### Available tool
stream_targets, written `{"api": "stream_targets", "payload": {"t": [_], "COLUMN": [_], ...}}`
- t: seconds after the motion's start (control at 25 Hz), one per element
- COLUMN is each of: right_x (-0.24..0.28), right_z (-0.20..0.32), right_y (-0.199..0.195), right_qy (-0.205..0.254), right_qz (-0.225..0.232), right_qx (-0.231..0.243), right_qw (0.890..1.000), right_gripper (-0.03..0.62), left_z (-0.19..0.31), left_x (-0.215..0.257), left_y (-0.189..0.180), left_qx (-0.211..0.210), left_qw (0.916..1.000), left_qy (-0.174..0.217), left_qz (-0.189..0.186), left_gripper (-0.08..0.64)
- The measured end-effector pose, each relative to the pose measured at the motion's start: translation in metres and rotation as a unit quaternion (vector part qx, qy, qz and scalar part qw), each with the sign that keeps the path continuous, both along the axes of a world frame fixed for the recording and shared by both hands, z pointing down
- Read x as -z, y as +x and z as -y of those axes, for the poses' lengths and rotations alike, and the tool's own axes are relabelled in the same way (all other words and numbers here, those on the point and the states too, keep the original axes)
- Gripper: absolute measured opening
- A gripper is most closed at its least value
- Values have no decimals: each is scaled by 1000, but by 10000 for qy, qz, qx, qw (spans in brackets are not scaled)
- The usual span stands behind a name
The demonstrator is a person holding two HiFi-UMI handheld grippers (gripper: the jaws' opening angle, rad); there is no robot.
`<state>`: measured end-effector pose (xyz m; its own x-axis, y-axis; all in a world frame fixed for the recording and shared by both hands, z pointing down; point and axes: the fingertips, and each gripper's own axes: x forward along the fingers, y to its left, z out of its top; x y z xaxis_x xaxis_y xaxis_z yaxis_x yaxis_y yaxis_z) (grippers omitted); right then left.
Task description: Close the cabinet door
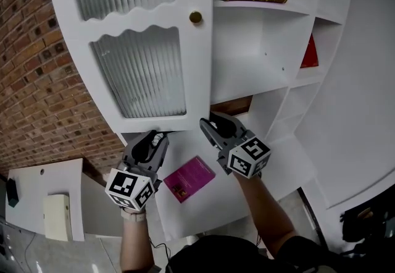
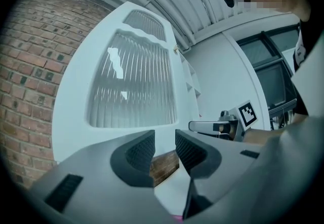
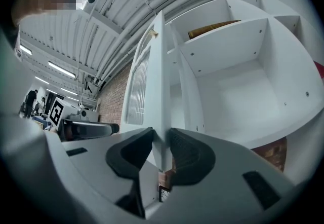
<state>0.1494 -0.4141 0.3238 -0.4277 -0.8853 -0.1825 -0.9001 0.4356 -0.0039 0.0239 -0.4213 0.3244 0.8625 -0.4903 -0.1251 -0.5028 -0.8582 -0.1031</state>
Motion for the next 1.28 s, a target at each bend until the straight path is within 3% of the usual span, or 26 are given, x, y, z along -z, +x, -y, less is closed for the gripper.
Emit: {"api": "stream_targets", "payload": {"t": [0.84, 1.28], "right_x": [0, 1], "right_z": [51, 63], "right_y": [20, 22], "right_qy": [100, 92], "right_qz": [-26, 33], "right_qx": [-954, -1205], "right_qw": [9954, 9927], "right_gripper": [115, 111], "left_z": [42, 49], "left_x": [-1, -4], "left_y": [17, 16], "left_qx": [-624, -819], "left_qw": [9978, 9963], "left_qy": [179, 211], "left_qz": [159, 175], "left_gripper": [130, 130]}}
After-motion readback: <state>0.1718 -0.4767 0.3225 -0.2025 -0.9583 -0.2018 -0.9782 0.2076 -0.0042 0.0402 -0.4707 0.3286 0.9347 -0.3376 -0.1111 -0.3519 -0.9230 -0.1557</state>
